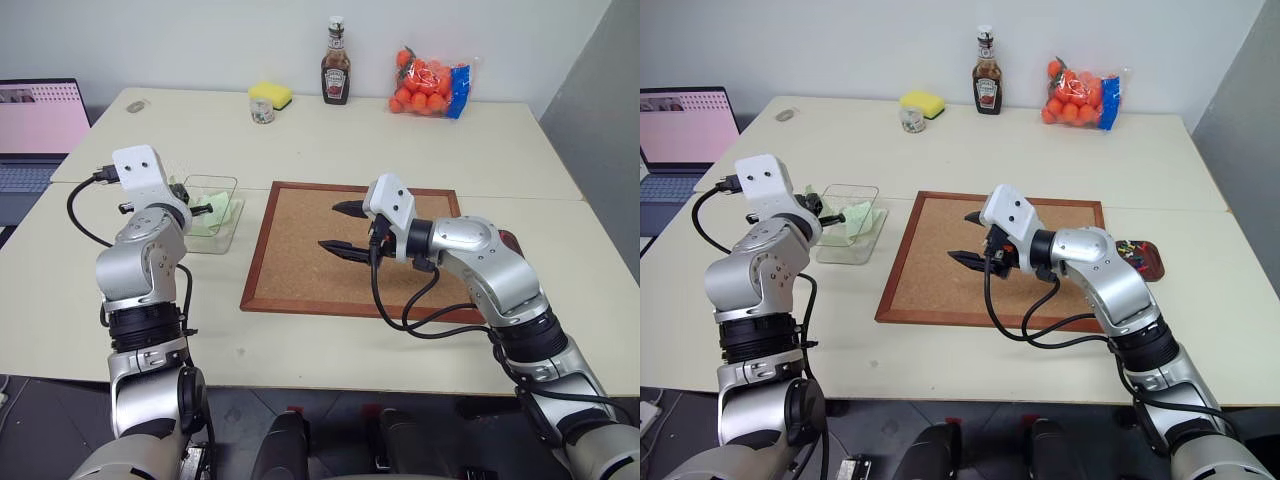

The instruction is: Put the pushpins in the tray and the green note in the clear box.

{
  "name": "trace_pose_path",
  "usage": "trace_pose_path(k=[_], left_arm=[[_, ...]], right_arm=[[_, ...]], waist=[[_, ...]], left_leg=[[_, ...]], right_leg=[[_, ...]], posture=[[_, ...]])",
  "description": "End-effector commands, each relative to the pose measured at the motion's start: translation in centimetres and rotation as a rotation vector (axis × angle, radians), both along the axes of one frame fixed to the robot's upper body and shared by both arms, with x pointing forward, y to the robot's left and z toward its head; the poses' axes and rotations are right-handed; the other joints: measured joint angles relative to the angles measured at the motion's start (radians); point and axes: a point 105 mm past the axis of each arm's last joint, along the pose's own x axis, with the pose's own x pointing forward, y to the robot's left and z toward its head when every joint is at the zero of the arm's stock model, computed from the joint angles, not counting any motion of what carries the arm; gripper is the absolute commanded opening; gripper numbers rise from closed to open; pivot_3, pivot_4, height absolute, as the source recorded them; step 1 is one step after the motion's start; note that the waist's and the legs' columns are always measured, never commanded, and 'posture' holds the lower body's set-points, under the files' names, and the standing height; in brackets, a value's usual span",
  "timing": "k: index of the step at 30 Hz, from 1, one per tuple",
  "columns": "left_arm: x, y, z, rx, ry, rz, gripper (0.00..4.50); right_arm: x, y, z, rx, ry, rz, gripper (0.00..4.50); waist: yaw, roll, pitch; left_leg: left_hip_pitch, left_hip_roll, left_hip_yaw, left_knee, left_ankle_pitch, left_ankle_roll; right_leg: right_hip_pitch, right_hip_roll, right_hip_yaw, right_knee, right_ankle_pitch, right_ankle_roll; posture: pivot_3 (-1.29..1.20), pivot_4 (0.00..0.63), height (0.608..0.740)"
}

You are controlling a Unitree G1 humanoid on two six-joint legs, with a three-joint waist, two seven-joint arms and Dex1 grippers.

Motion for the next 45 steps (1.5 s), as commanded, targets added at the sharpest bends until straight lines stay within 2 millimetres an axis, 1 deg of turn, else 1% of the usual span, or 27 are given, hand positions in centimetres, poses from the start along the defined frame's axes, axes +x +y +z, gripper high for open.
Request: trace_pose_path(k=[1, 3, 4, 5, 6, 7, 10, 11, 13, 15, 18, 20, 23, 27, 30, 32, 34, 36, 39, 40, 42, 44, 45], left_arm=[[-0.5, 0.0, 1.9, 0.016, -0.078, 0.014, 1.74], [-0.6, -0.1, 1.9, 0.017, -0.079, 0.014, 2.11], [-0.6, -0.2, 1.8, 0.019, -0.080, 0.013, 2.38], [-0.7, -0.2, 1.7, 0.023, -0.078, 0.011, 2.51], [-0.7, -0.3, 1.6, 0.036, -0.073, 0.007, 2.77], [-0.7, -0.4, 1.4, 0.045, -0.062, -0.004, 2.91], [-0.7, -0.5, 0.4, 0.115, -0.010, -0.049, 3.52], [-0.6, -0.7, -0.2, 0.133, 0.023, -0.080, 3.74], [-0.6, -1.4, -1.5, 0.140, 0.081, -0.157, 4.15], [-0.6, -2.6, -1.8, 0.155, 0.100, -0.239, 4.48], [-0.6, -4.0, -1.9, 0.168, 0.110, -0.322, 4.48], [-0.5, -4.2, -1.8, 0.194, 0.106, -0.336, 4.48], [-0.4, -3.6, -1.3, 0.227, 0.086, -0.304, 4.48], [-0.2, -1.2, -0.1, 0.247, 0.047, -0.195, 4.48], [-0.1, -0.8, 0.3, 0.242, 0.033, -0.175, 4.48], [0.1, -1.0, 1.0, 0.236, 0.000, -0.183, 4.48], [0.1, -2.3, 2.3, 0.245, -0.091, -0.234, 4.48], [-0.1, -4.4, 2.6, 0.233, -0.127, -0.355, 4.48], [-1.5, -9.5, 1.7, 0.254, -0.116, -0.699, 4.48], [-2.0, -10.5, 1.4, 0.257, -0.106, -0.769, 4.48], [-2.7, -11.7, 0.8, 0.278, -0.084, -0.859, 4.48], [-3.1, -12.3, 1.1, 0.310, -0.128, -0.895, 4.48], [-3.4, -12.8, 0.8, 0.301, -0.126, -0.930, 4.48]], right_arm=[[-0.5, 0.2, 1.4, 0.023, -0.058, 0.016, 3.45], [-0.4, 0.1, 1.4, 0.027, -0.057, 0.010, 3.45], [-0.4, 0.0, 1.4, 0.030, -0.055, 0.007, 3.45], [-0.4, -0.1, 1.4, 0.031, -0.053, 0.004, 3.45], [-0.5, -0.1, 1.3, 0.032, -0.051, 0.002, 3.45], [-0.5, -0.2, 1.3, 0.032, -0.050, 0.001, 3.45], [-0.6, -0.3, 1.3, 0.037, -0.048, -0.002, 3.45], [-0.6, -0.3, 1.3, 0.039, -0.048, -0.004, 3.45], [-0.6, -0.4, 1.4, 0.044, -0.049, -0.008, 3.45], [-0.7, -0.4, 1.4, 0.049, -0.050, -0.012, 3.45], [-0.7, -0.4, 1.4, 0.053, -0.050, -0.016, 3.45], [-0.7, -0.3, 1.4, 0.055, -0.050, -0.019, 3.45], [-0.7, -0.4, 1.4, 0.058, -0.050, -0.024, 3.45], [-0.6, -0.4, 1.4, 0.058, -0.048, -0.027, 3.45], [-0.6, -0.4, 1.3, 0.060, -0.046, -0.026, 3.45], [-0.6, -0.3, 1.4, 0.062, -0.047, -0.023, 3.45], [-0.6, -0.3, 1.5, 0.067, -0.054, -0.022, 3.45], [-0.7, -0.4, 1.8, 0.086, -0.061, -0.026, 3.45], [-1.2, -1.2, 2.7, 0.162, -0.069, -0.046, 3.45], [-1.3, -1.5, 2.8, 0.174, -0.068, -0.051, 3.45], [-1.4, -3.0, 2.9, 0.205, -0.049, -0.114, 3.45], [-1.6, -4.6, 2.7, 0.217, -0.040, -0.174, 3.45], [-1.6, -5.5, 2.3, 0.217, -0.031, -0.214, 3.45]], waist=[[0.000, 0.000, 0.000], [0.000, 0.000, 0.000], [0.000, 0.000, 0.000], [0.000, 0.000, 0.000], [0.000, 0.000, 0.000], [-0.001, 0.000, 0.000], [-0.001, 0.000, 0.000], [-0.001, 0.000, 0.000], [-0.002, 0.000, 0.000], [-0.002, 0.000, 0.000], [0.000, 0.000, 0.000], [0.000, 0.000, 0.000], [-0.002, 0.000, 0.000], [-0.004, 0.000, 0.000], [-0.003, 0.000, 0.000], [-0.003, 0.000, 0.000], [-0.003, 0.000, 0.000], [-0.002, 0.000, 0.000], [0.000, 0.000, 0.000], [0.001, 0.000, 0.000], [0.001, 0.000, 0.000], [0.000, 0.000, 0.000], [0.000, 0.000, 0.000]], left_leg=[[0.000, 0.000, 0.000, 0.000, 0.000, 0.000], [0.000, 0.000, 0.000, 0.000, 0.000, 0.000], [0.000, 0.000, 0.000, 0.000, 0.000, 0.000], [0.000, 0.000, 0.000, 0.000, 0.000, 0.000], [0.000, 0.000, 0.000, 0.000, 0.000, 0.000], [0.000, 0.000, 0.000, 0.000, 0.000, -0.001], [0.000, 0.000, 0.000, 0.000, 0.000, -0.001], [0.000, 0.000, 0.000, 0.000, 0.000, -0.001], [0.000, 0.000, 0.000, 0.000, 0.000, -0.001], [0.000, 0.000, 0.000, 0.000, 0.000, -0.001], [0.000, 0.000, 0.000, 0.000, 0.000, -0.001], [0.000, 0.000, 0.000, 0.000, 0.000, -0.001], [0.000, 0.000, -0.001, 0.000, 0.000, -0.001], [0.000, 0.000, 0.000, 0.000, 0.000, 0.000], [0.000, 0.001, -0.001, 0.000, 0.000, 0.000], [0.000, 0.001, -0.001, 0.000, 0.000, 0.000], [-0.001, 0.000, -0.001, 0.000, 0.000, 0.000], [-0.001, 0.000, 0.000, 0.000, 0.000, 0.000], [-0.002, 0.000, -0.001, 0.000, 0.000, -0.001], [-0.002, 0.000, -0.001, 0.000, 0.001, -0.001], [-0.003, 0.000, -0.001, 0.000, 0.002, -0.003], [-0.003, 0.000, -0.001, 0.000, 0.001, -0.002], [-0.003, 0.000, -0.001, 0.000, 0.000, -0.001]], right_leg=[[0.000, 0.000, 0.000, 0.000, 0.000, 0.000], [0.000, 0.000, 0.000, 0.000, 0.000, 0.000], [0.000, 0.000, 0.000, 0.000, 0.000, 0.000], [0.000, 0.000, 0.000, 0.000, 0.000, -0.001], [0.000, 0.000, 0.000, 0.000, 0.000, 0.000], [0.000, 0.000, 0.000, 0.000, 0.000, -0.001], [0.000, 0.000, 0.000, 0.000, 0.000, -0.001], [0.000, 0.000, 0.000, 0.000, 0.000, -0.001], [0.000, 0.000, 0.000, 0.001, 0.000, -0.001], [0.000, 0.000, 0.000, 0.001, 0.000, -0.001], [0.000, 0.000, 0.000, 0.000, 0.000, 0.000], [0.000, 0.000, 0.000, 0.000, 0.000, 0.000], [0.000, 0.000, 0.000, 0.000, 0.000, 0.000], [-0.001, 0.000, 0.000, 0.000, 0.000, 0.000], [-0.001, 0.000, 0.000, 0.001, 0.000, 0.000], [-0.001, 0.000, 0.000, 0.001, 0.000, 0.000], [-0.001, 0.000, 0.000, 0.001, 0.000, 0.000], [-0.001, 0.000, 0.000, 0.001, 0.000, -0.001], [-0.001, 0.000, 0.000, 0.000, 0.001, -0.002], [-0.001, 0.000, 0.000, 0.000, 0.002, -0.003], [-0.001, -0.001, 0.001, 0.000, 0.002, -0.003], [-0.001, -0.001, 0.001, 0.000, 0.002, -0.003], [-0.002, -0.001, 0.001, 0.000, 0.002, -0.003]], posture=[[0.00, 0.150, 0.740], [0.00, 0.150, 0.740], [0.00, 0.150, 0.740], [0.00, 0.150, 0.740], [0.00, 0.150, 0.740], [0.00, 0.150, 0.740], [0.00, 0.150, 0.740], [0.00, 0.150, 0.740], [0.00, 0.150, 0.740], [0.00, 0.150, 0.740], [0.00, 0.150, 0.740], [0.00, 0.150, 0.740], [0.00, 0.150, 0.740], [0.00, 0.150, 0.740], [0.00, 0.150, 0.740], [0.00, 0.150, 0.740], [0.00, 0.150, 0.740], [0.00, 0.150, 0.740], [0.00, 0.150, 0.740], [0.00, 0.150, 0.740], [0.00, 0.150, 0.740], [0.00, 0.150, 0.740], [0.00, 0.150, 0.740]])
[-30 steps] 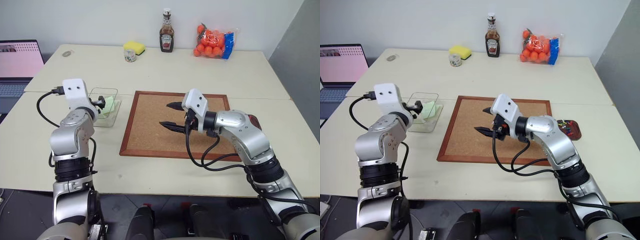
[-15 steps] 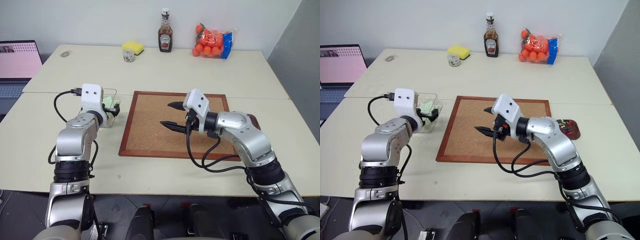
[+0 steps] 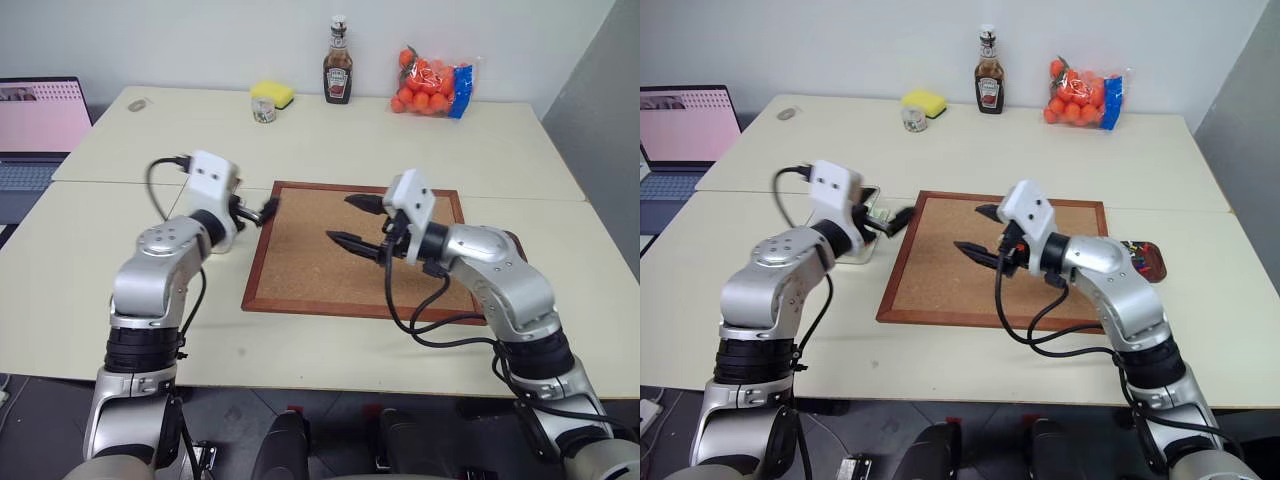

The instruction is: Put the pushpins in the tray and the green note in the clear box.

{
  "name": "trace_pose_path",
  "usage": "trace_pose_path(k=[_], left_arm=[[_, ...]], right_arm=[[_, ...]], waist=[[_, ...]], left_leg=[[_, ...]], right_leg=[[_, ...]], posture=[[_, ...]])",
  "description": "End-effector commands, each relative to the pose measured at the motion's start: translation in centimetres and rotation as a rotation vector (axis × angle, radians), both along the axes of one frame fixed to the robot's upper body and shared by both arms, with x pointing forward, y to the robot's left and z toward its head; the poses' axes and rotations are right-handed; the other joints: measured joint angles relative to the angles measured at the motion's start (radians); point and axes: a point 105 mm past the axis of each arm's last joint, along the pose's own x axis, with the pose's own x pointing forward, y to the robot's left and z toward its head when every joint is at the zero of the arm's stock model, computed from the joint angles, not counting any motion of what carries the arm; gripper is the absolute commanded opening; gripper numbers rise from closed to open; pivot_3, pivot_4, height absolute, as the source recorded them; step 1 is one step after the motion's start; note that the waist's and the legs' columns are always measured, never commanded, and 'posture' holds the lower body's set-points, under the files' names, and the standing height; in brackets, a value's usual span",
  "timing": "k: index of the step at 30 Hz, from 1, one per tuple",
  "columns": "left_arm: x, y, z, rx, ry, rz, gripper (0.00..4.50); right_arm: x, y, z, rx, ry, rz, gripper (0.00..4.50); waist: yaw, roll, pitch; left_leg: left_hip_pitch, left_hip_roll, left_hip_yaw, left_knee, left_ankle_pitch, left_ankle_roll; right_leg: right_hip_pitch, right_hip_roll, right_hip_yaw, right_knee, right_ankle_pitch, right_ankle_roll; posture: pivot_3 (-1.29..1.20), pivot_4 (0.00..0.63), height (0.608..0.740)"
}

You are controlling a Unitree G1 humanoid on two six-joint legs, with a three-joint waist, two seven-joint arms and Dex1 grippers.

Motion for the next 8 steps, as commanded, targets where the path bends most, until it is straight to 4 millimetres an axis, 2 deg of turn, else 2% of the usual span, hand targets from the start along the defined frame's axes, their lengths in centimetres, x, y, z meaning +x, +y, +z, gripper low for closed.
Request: trace_pose_path(k=[1, 4, 8], left_arm=[[-1.2, -1.5, 1.5, 0.012, -0.081, -0.126, 4.48], [-1.9, -2.7, 0.5, 0.015, -0.059, -0.208, 4.48], [-2.2, -3.2, -0.6, 0.009, -0.036, -0.248, 4.48]], right_arm=[[-0.6, -3.4, 0.7, 0.039, -0.015, -0.129, 3.45], [-0.9, -5.5, -0.4, 0.035, 0.012, -0.236, 3.45], [-1.1, -6.4, -1.1, 0.050, 0.025, -0.306, 3.45]], waist=[[0.000, 0.000, 0.000], [0.000, 0.000, 0.000], [-0.004, 0.000, 0.000]], left_leg=[[0.000, 0.000, 0.000, 0.000, 0.000, 0.000], [0.000, 0.000, -0.001, 0.000, 0.000, 0.000], [0.001, 0.001, 0.000, 0.000, 0.000, 0.001]], right_leg=[[0.000, 0.000, 0.000, 0.000, 0.000, 0.000], [0.000, 0.001, 0.000, 0.000, -0.002, 0.003], [0.000, 0.002, 0.000, 0.001, -0.002, 0.003]], posture=[[0.00, 0.150, 0.740], [0.00, 0.150, 0.740], [0.00, 0.150, 0.740]])
